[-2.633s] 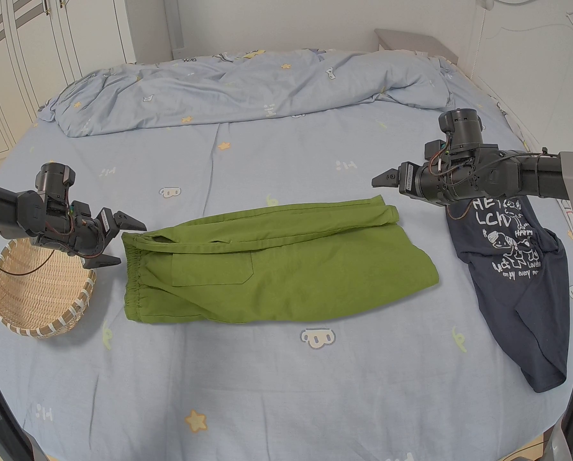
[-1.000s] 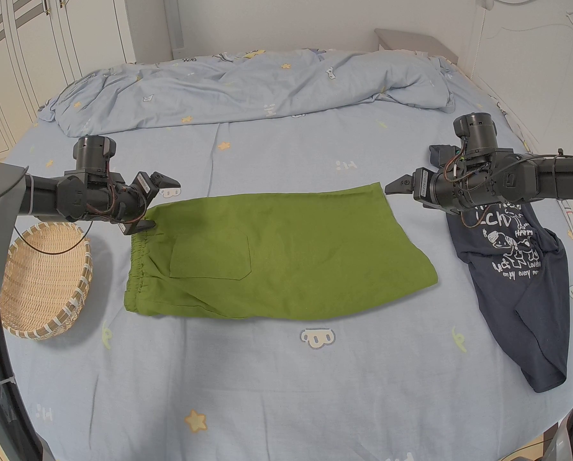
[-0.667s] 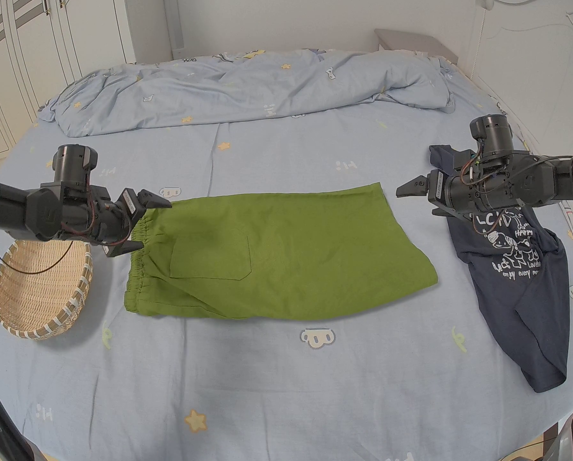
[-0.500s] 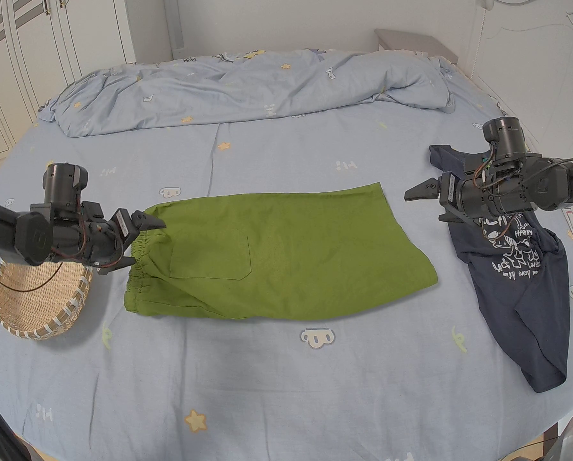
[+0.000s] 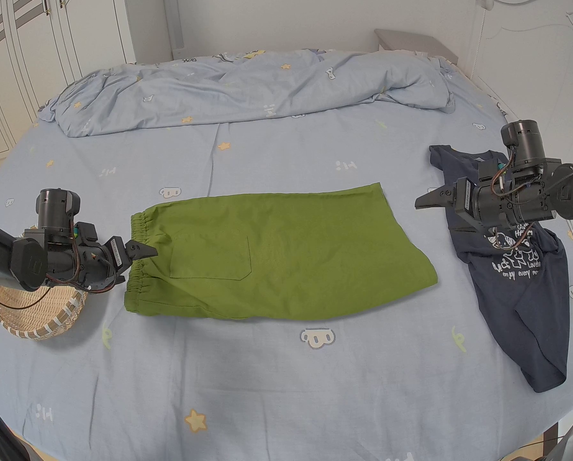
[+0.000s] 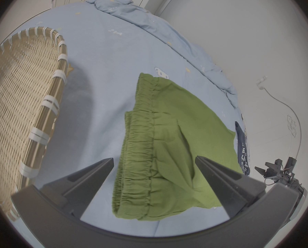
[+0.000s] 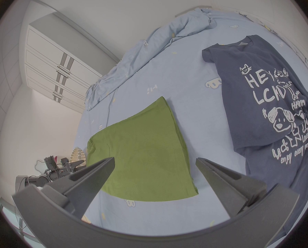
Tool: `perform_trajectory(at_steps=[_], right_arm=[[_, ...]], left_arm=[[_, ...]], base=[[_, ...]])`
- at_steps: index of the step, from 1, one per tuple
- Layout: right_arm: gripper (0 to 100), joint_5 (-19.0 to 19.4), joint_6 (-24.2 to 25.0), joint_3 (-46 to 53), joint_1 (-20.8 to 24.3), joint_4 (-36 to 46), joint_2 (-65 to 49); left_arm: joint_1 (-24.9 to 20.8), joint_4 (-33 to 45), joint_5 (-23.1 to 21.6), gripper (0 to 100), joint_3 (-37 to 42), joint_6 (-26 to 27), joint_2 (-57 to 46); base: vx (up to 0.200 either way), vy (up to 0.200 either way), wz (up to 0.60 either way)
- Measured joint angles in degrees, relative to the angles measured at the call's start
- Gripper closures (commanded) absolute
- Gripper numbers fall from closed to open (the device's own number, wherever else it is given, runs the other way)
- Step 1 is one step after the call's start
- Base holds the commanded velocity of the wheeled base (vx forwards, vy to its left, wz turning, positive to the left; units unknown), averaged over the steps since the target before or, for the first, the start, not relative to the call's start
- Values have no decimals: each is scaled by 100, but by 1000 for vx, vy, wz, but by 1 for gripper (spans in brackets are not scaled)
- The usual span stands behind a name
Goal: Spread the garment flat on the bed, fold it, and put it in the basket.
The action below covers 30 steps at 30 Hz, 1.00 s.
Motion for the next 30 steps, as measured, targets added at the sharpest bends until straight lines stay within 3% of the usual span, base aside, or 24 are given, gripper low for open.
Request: perform_trajectory(at_steps=[11, 22, 30], right_arm=[[0, -9, 2, 27, 68, -2, -41], [0, -11, 0, 30, 68, 0, -39], [0, -11, 0, 22, 44, 0, -39]], left_arm=[[-24, -652, 21, 0, -124, 26, 538], [-46, -739, -45, 0, -662, -84, 1059], [37, -739, -523, 0, -791, -394, 1153]], base=[[0, 0, 0], [0, 0, 0], [0, 0, 0]])
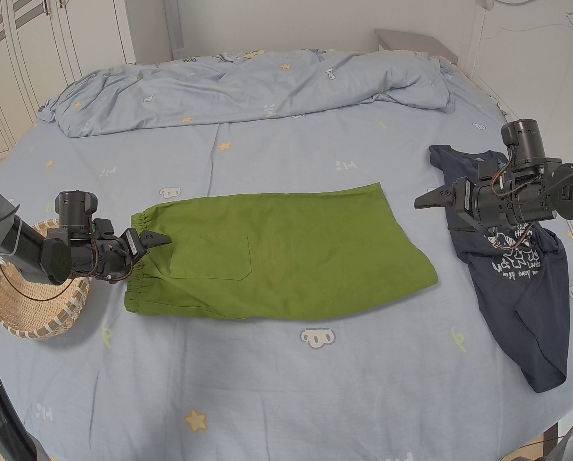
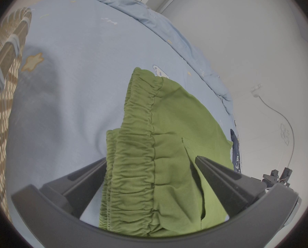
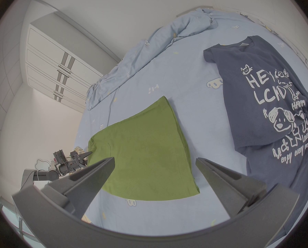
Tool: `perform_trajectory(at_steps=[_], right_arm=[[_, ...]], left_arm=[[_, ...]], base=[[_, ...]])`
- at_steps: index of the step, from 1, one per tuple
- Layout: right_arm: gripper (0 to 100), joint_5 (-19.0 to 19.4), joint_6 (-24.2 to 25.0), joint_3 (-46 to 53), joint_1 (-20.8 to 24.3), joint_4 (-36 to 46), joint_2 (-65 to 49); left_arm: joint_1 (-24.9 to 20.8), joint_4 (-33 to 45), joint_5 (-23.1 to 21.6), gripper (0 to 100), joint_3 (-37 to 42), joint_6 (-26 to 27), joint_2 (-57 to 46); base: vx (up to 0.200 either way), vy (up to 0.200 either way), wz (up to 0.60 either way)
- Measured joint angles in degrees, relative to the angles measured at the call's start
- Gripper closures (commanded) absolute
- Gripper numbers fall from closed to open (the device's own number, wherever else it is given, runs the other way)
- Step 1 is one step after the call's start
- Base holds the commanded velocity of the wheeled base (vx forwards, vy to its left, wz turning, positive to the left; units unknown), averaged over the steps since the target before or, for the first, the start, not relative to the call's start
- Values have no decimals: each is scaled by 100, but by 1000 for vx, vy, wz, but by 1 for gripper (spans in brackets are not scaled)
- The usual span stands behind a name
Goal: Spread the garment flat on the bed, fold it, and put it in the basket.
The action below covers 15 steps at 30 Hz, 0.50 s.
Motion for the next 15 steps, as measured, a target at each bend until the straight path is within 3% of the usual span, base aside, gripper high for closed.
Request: perform_trajectory(at_steps=[1, 15], right_arm=[[0, 0, 0, -2, -2, 0, 0], [0, 9, -40, -22, -83, -11, 106]], left_arm=[[27, 0, -37, 100, -9, -13, 9], [85, 10, -50, 100, -24, -18, 0]], base=[[0, 0, 0], [0, 0, 0]])
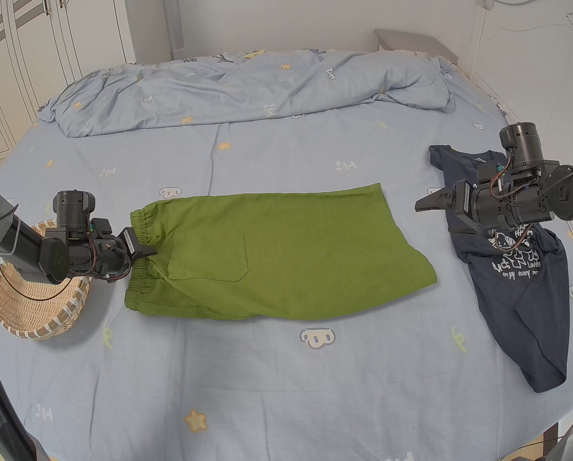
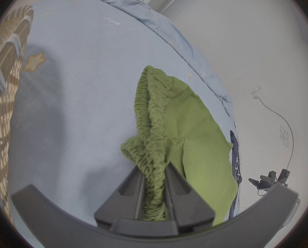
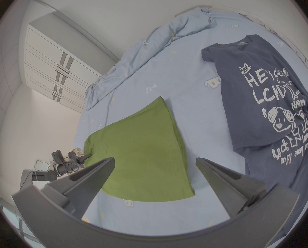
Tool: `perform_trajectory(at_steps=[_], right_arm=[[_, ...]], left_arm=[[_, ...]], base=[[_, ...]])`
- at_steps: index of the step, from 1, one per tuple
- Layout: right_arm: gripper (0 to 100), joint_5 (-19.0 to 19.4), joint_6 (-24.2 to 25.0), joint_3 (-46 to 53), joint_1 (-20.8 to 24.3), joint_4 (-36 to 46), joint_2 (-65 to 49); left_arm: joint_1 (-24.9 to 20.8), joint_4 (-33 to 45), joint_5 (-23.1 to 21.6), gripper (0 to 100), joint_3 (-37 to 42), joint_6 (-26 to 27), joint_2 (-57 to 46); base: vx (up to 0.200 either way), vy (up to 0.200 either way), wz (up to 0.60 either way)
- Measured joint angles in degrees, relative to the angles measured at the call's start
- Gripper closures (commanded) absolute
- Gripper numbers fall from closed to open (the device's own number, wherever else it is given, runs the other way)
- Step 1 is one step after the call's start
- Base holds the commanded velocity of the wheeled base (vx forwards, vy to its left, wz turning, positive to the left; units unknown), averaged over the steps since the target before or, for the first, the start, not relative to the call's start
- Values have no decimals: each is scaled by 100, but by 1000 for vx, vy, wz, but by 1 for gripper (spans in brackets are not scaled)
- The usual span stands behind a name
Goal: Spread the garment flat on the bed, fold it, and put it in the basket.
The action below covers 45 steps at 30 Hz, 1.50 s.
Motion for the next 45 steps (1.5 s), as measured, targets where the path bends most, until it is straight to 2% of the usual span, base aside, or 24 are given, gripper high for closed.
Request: perform_trajectory(at_steps=[6, 12, 17, 21, 31, 32, 45], right_arm=[[0, 62, -255, -107, -304, -141, 553], [0, 400, -373, -182, -427, -202, 1091], [0, 613, -364, -223, -413, -207, 1334], [0, 1026, -338, -212, -391, -199, 1428], [0, 1084, -312, -88, -99, -210, 1521], [100, 1081, -312, -72, -72, -211, 1535], [100, 1081, -301, -83, -44, -200, 1626]], left_arm=[[-13, 22, 4, 100, 33, -6, -129], [-16, 26, 4, 100, 52, -11, -260], [-16, 26, 6, 100, 57, -11, -295], [-16, 26, 6, 100, 57, -6, -301], [-22, 23, 9, 100, 52, -1, -301], [-22, 22, 11, 100, 52, -1, -301], [-22, 22, 11, 100, 52, 0, -299]], base=[[0, 0, 0], [0, 0, 0], [0, 0, 0], [0, 0, 0], [0, 0, 0], [0, 0, 0], [0, 0, 0]])
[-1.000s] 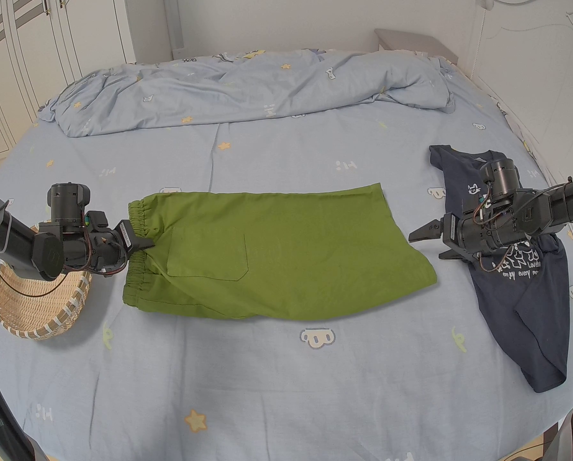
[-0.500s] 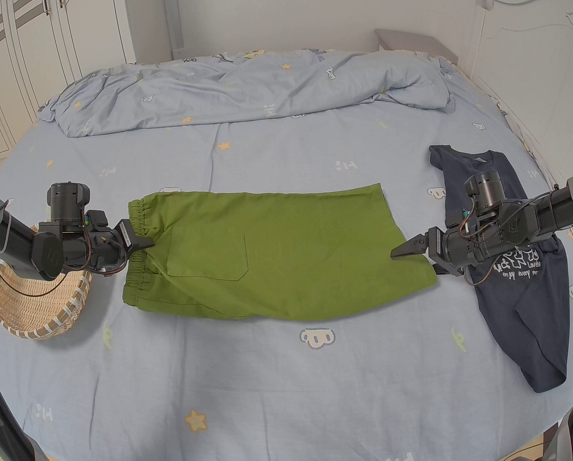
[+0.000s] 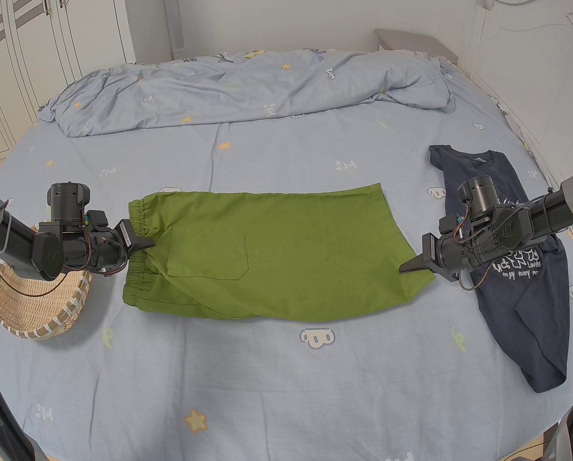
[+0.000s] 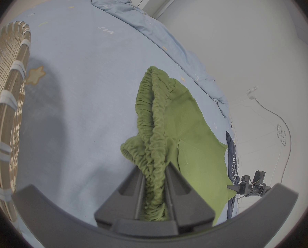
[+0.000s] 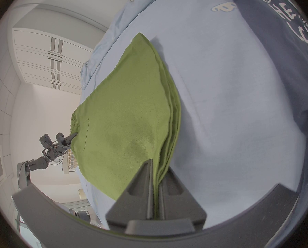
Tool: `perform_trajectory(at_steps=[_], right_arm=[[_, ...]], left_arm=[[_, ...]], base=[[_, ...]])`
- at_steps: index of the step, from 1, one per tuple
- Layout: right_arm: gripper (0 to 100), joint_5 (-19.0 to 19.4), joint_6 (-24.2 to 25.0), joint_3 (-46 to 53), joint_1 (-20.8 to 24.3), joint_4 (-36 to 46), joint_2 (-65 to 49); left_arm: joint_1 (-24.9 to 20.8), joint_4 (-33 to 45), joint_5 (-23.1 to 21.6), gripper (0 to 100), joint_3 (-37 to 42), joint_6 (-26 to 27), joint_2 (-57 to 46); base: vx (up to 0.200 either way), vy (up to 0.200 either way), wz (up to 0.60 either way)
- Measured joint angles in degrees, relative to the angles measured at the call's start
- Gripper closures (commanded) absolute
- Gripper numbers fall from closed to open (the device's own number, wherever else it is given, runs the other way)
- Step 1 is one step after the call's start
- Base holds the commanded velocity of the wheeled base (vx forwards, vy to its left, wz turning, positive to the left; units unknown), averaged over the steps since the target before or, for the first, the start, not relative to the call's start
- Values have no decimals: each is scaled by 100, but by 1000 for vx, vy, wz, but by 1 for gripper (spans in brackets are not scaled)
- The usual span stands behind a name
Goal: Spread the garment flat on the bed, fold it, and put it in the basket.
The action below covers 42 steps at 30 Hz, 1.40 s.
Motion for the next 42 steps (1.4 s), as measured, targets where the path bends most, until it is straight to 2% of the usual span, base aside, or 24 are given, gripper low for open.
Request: perform_trajectory(at_steps=[10, 20, 26, 32, 37, 42], right_arm=[[100, -129, 7, 80, 5, 116, -128], [100, -261, 16, 564, 162, 1076, -1293], [100, -261, 7, 1568, 199, 1173, -2008], [100, -261, -1, 2867, 230, 1059, -2694], [100, -272, 13, 3958, 347, 814, -3262], [100, -279, 13, 4736, 440, 277, -3636]], left_arm=[[13, 213, -9, 100, -11, 49, -7], [6, 1136, -11, 100, 199, 379, -506], [49, 1237, -16, 100, 931, 744, -1000], [99, 1252, -29, 100, 2057, 1100, -1642], [74, 1254, -27, 100, 3082, 1256, -2260], [-2, 1191, -20, 100, 3734, 1326, -2722]], base=[[0, 0, 0], [0, 0, 0], [0, 0, 0], [0, 0, 0], [0, 0, 0], [0, 0, 0]])
